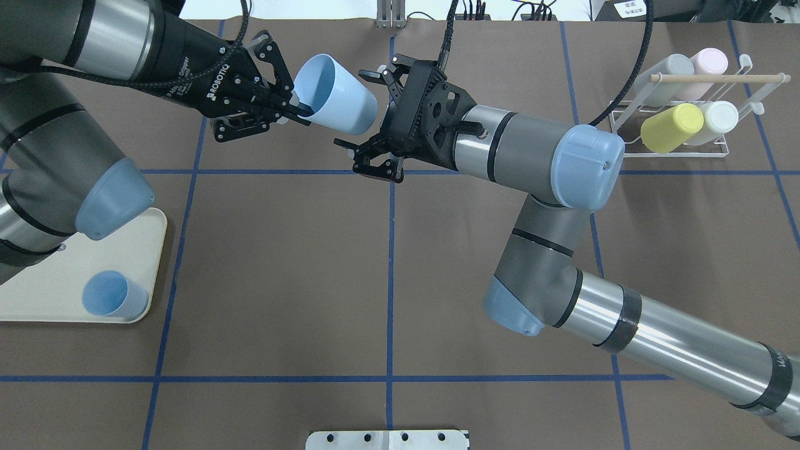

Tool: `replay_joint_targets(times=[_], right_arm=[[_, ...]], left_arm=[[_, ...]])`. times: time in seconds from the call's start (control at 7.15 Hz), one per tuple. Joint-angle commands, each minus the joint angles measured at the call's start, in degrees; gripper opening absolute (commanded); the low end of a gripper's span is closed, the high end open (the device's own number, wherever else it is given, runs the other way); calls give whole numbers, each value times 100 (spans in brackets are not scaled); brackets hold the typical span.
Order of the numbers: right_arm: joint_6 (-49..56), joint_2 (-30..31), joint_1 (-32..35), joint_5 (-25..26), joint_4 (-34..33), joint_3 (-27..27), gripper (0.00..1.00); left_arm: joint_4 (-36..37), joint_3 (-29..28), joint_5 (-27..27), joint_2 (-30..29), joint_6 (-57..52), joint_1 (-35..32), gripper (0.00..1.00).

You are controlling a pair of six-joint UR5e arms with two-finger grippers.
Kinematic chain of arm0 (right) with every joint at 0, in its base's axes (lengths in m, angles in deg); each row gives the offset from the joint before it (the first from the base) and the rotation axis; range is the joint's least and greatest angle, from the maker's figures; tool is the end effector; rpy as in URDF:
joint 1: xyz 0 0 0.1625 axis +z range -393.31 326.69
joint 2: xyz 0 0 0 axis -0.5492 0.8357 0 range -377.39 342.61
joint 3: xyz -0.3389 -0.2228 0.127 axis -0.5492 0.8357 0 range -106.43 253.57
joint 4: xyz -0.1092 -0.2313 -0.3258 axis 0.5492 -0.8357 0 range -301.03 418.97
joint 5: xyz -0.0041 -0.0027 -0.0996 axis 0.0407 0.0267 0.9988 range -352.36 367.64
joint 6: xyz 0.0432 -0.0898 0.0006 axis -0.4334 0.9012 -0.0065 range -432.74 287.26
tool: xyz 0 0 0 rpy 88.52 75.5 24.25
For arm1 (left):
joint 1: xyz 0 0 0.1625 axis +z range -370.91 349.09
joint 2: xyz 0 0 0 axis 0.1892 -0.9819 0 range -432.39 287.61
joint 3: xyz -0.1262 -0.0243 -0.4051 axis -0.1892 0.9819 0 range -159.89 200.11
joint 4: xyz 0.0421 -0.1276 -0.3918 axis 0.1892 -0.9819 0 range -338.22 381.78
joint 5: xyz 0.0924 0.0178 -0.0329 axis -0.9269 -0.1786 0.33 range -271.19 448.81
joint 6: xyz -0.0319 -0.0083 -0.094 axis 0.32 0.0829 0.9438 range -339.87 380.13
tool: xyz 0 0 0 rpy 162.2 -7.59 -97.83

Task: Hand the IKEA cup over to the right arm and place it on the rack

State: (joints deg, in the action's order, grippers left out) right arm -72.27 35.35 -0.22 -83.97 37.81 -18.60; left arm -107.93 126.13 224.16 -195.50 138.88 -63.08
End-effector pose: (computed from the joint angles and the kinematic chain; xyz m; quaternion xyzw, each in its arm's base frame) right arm -0.4511 -0.4499 0.1257 0.7101 -0.3904 -0.2912 0.5085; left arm 0.2947 -0.4812 0.1238 -0.1386 0.6882 -0.2224 0.6765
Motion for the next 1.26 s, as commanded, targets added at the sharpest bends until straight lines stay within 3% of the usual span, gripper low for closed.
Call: replay_joint_targets(times=[0.0,0.56,0.7,0.84,0.98,1.12], right_arm=[[-3,-9,-57,99,-2,-64,99],[6,17,-277,591,-2,-117,84],[32,43,-269,591,-2,-117,76],[41,70,-251,591,-2,-117,68],[50,79,-242,583,-19,-117,63],[41,88,-242,583,-45,-108,63]], left_arm=[[-2,-28,0,-12,-10,5,0],[-2,-37,-9,-29,-18,5,0],[-2,-37,-9,-56,-18,5,21],[-2,-37,-9,-73,-97,5,75],[-2,-37,-9,-56,-332,5,100],[-11,-29,-9,-38,-396,-29,100]])
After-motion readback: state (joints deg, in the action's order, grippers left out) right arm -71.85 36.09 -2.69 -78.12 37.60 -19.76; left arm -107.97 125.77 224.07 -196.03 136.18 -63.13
